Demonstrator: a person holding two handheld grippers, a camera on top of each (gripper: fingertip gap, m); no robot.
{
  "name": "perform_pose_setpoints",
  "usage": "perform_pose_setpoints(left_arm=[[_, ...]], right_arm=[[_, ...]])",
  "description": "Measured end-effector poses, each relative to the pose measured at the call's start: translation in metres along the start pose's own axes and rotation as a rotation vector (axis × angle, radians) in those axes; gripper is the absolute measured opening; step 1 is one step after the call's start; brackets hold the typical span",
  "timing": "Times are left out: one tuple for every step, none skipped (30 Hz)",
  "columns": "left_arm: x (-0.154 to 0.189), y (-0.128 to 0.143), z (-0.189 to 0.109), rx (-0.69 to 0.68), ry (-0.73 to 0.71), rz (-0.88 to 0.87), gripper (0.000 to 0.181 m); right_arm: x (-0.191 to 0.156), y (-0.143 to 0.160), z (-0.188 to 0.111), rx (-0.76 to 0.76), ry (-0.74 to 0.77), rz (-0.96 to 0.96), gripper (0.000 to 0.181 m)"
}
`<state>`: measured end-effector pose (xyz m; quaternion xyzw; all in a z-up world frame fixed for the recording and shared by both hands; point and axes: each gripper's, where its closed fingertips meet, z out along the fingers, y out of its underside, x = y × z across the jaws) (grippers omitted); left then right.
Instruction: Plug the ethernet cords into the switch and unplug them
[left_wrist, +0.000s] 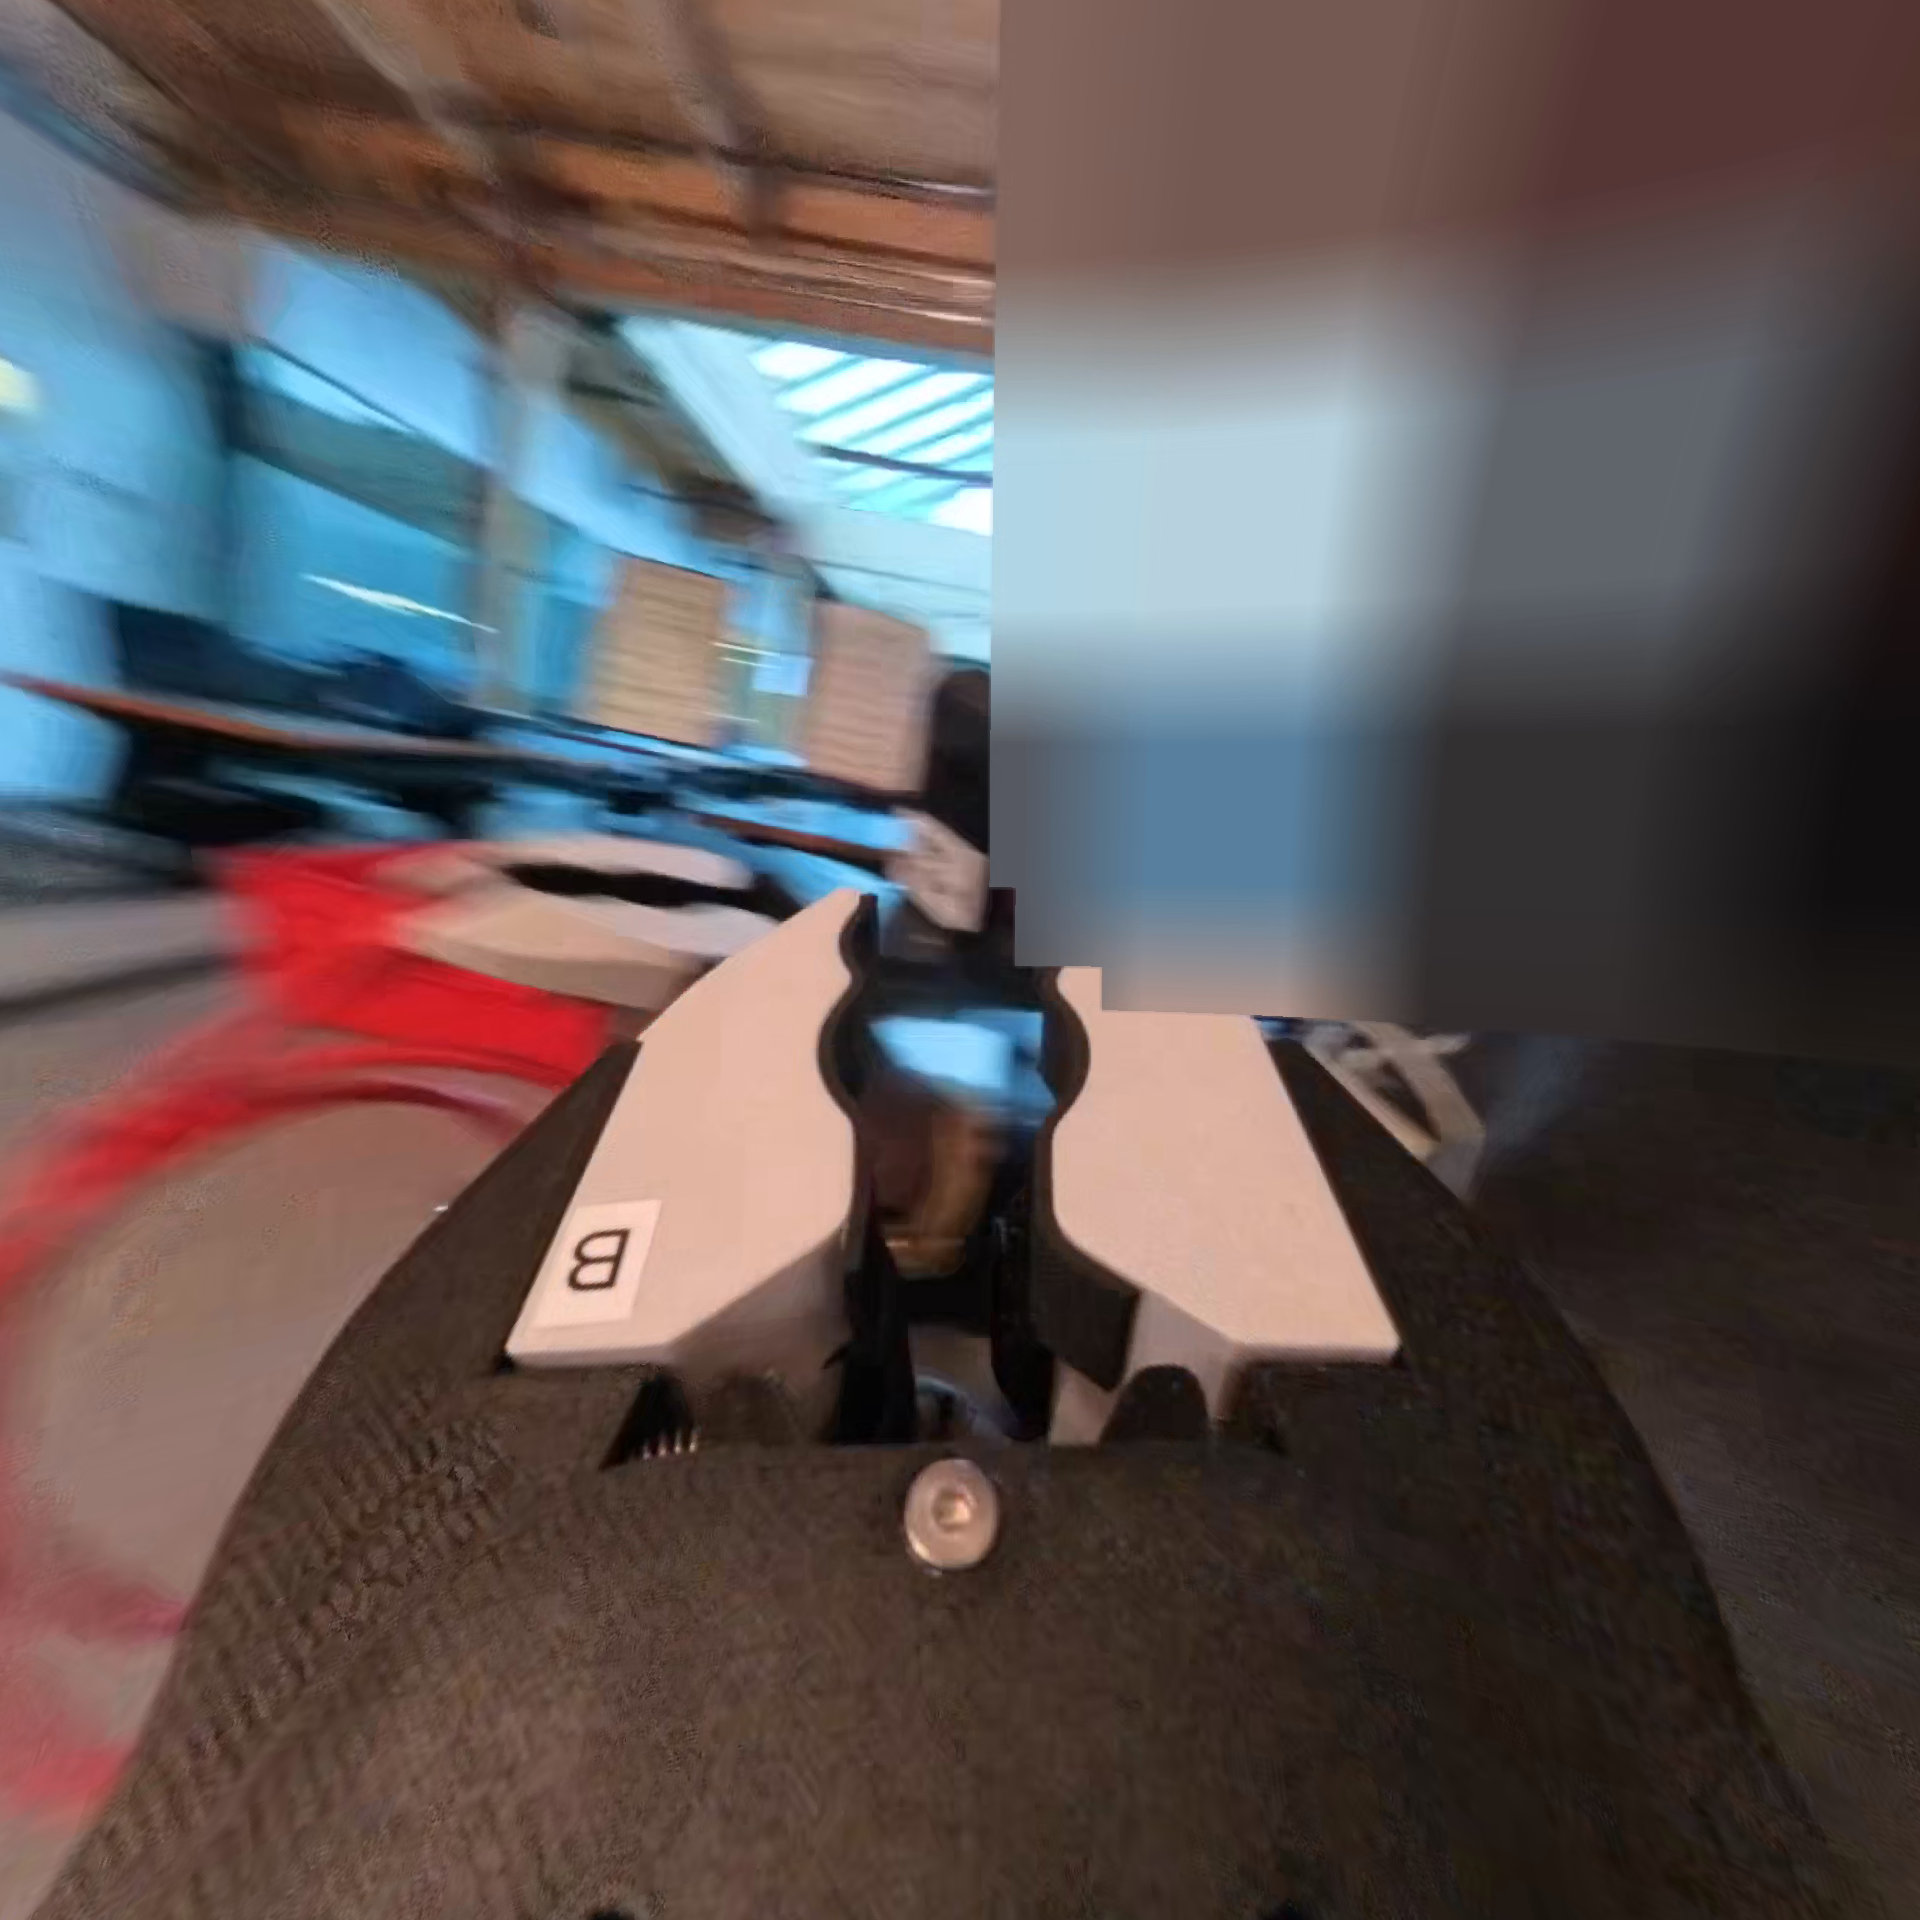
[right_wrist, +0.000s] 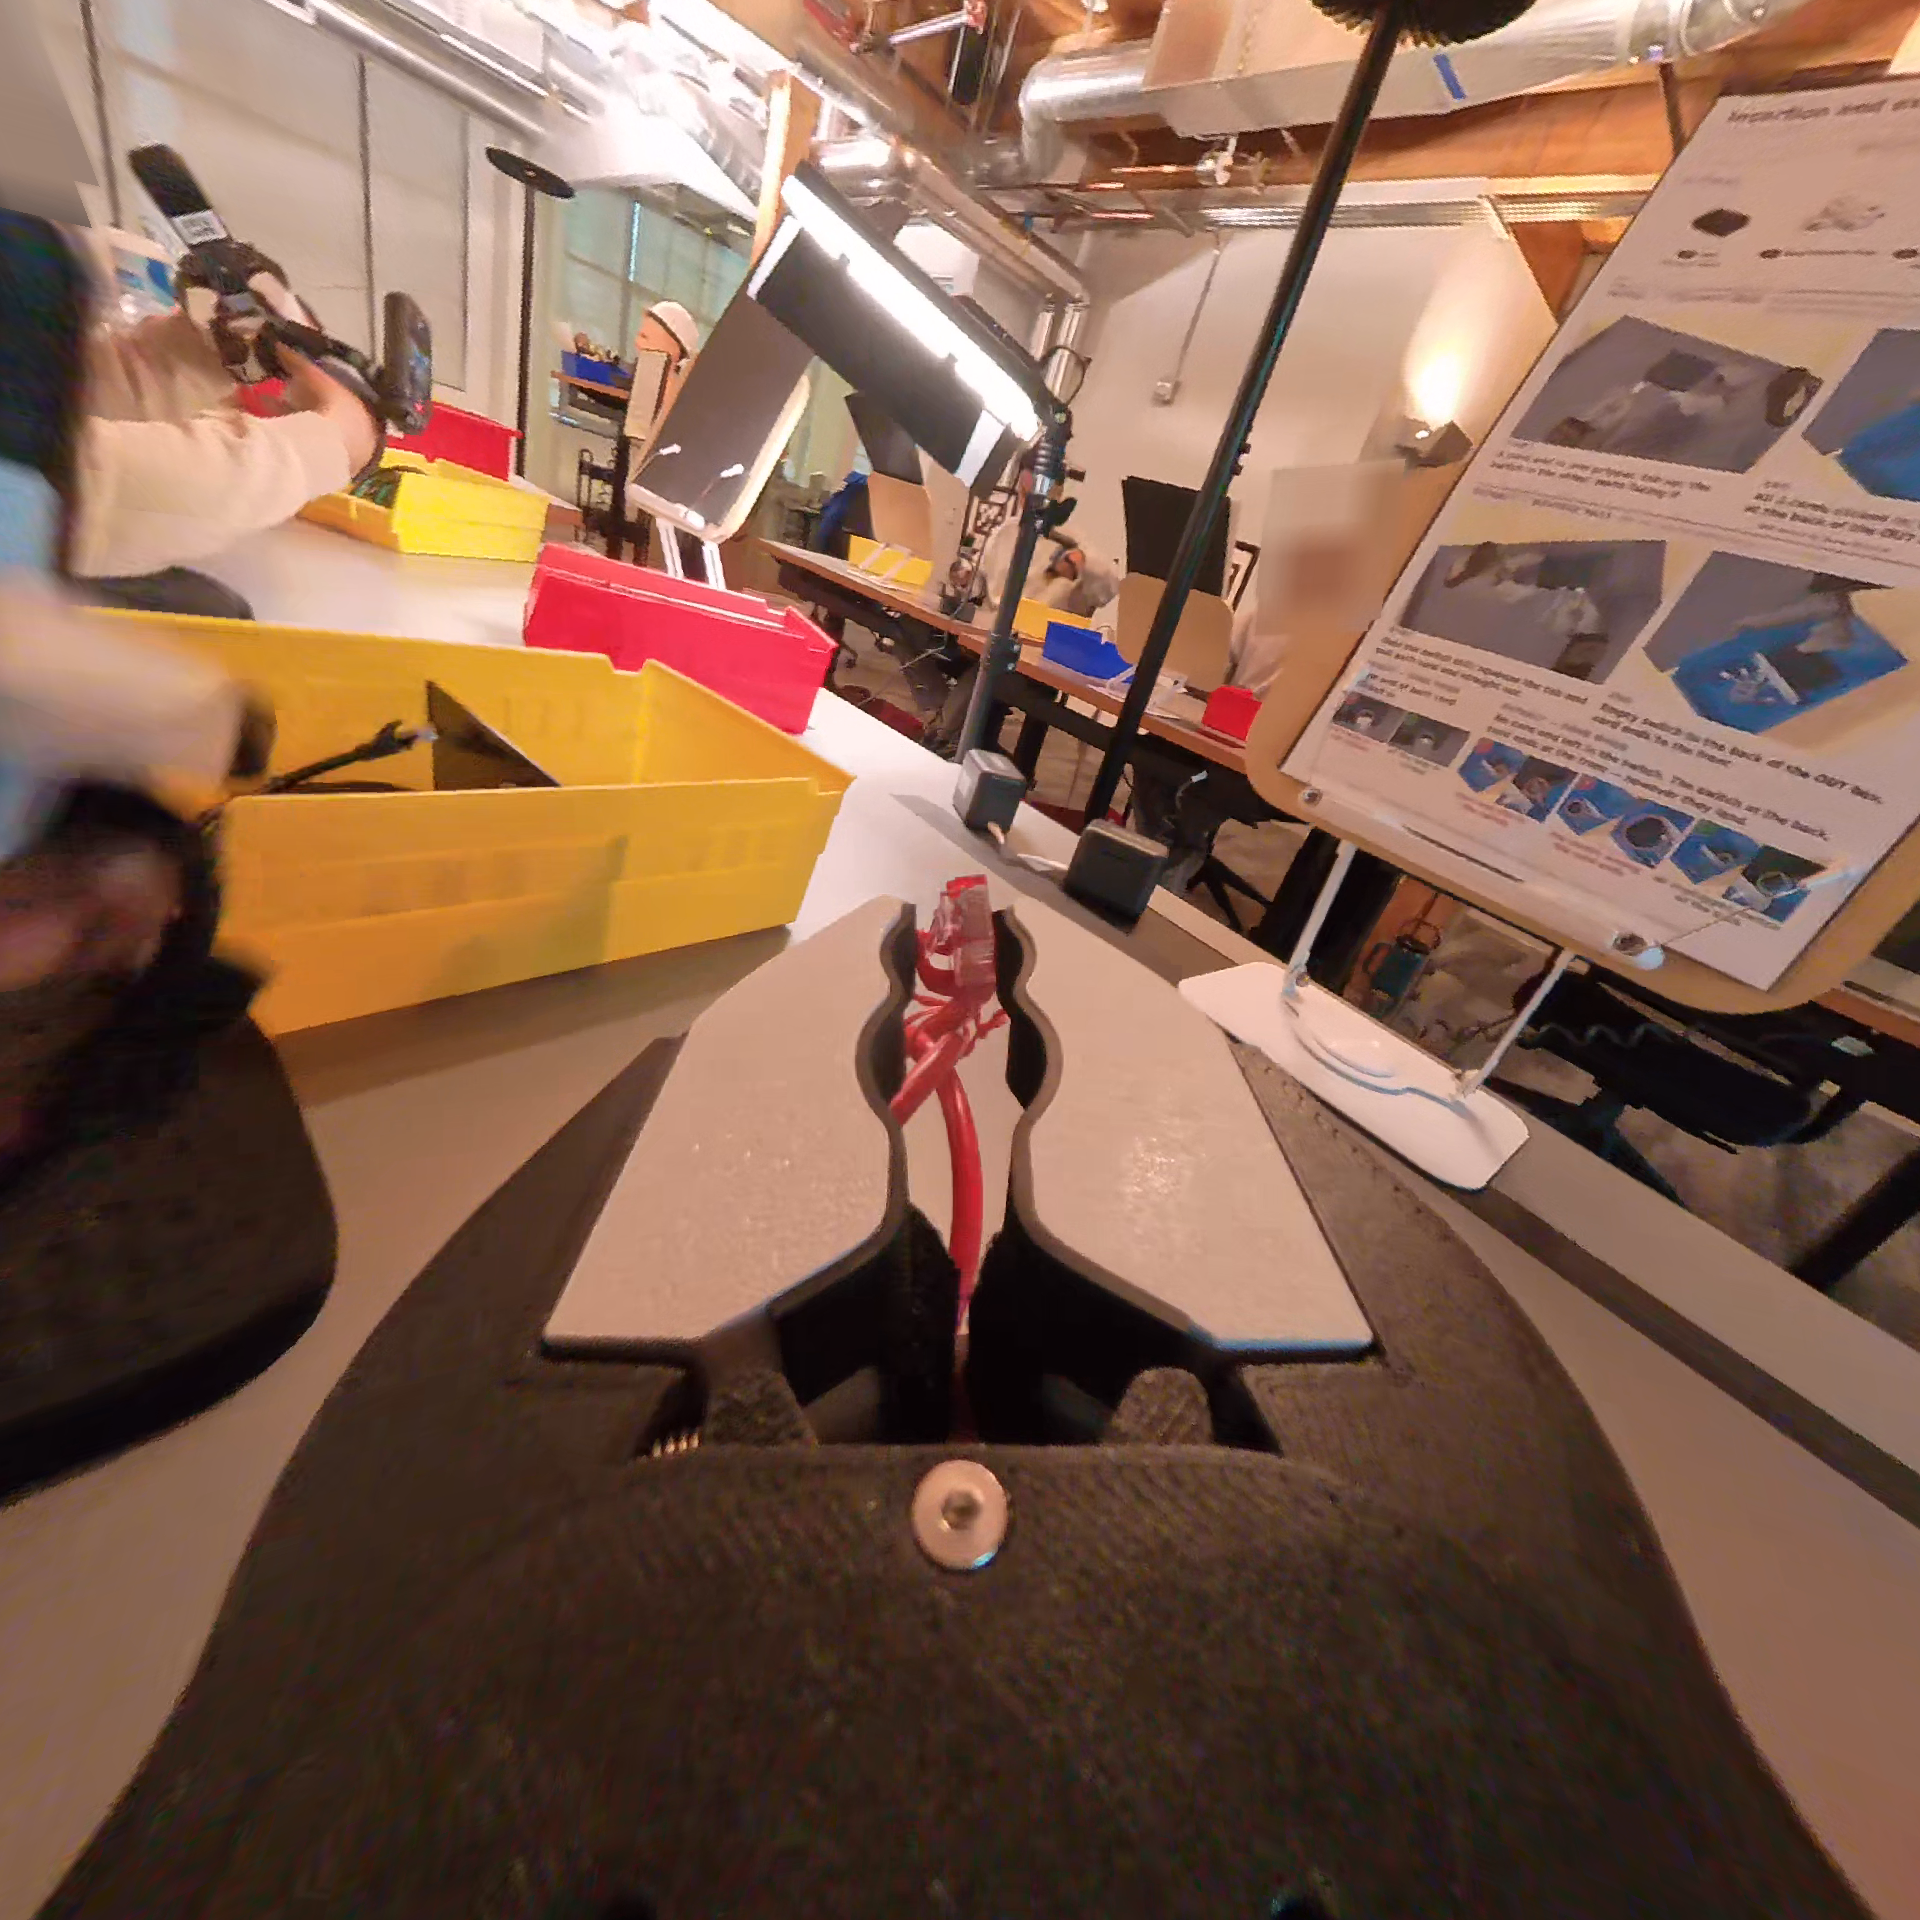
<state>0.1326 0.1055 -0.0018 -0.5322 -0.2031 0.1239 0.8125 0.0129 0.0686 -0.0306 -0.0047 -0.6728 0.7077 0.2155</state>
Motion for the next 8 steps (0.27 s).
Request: perform_pose_setpoints(left_arm=[[0.014, 0.010, 0.006, -0.019, 0.132, -0.127, 0.028], [0.020, 0.022, 0.012, -0.054, 0.210, -0.207, 0.028], [0.019, 0.037, 0.017, -0.095, 0.223, -0.248, 0.028], [0.015, 0.051, 0.023, -0.131, 0.212, -0.258, 0.028], [0.012, 0.064, 0.028, -0.160, 0.200, -0.254, 0.028], [0.009, 0.076, 0.032, -0.193, 0.176, -0.254, 0.028], [0.006, 0.086, 0.037, -0.234, 0.153, -0.247, 0.030], [0.000, 0.097, 0.041, -0.273, 0.114, -0.226, 0.029]], right_arm=[[0.002, -0.004, 0.003, 0.002, 0.004, -0.002, 0.014], [0.003, -0.009, 0.006, 0.009, 0.002, -0.008, 0.014], [0.003, -0.017, 0.009, 0.023, -0.006, -0.015, 0.014], [0.001, -0.027, 0.010, 0.045, -0.019, -0.021, 0.013], [-0.001, -0.039, 0.012, 0.073, -0.035, -0.022, 0.014], [-0.004, -0.053, 0.012, 0.110, -0.059, -0.018, 0.014], [-0.009, -0.070, 0.012, 0.158, -0.094, -0.003, 0.013], [-0.014, -0.088, 0.010, 0.212, -0.139, 0.030, 0.014]])
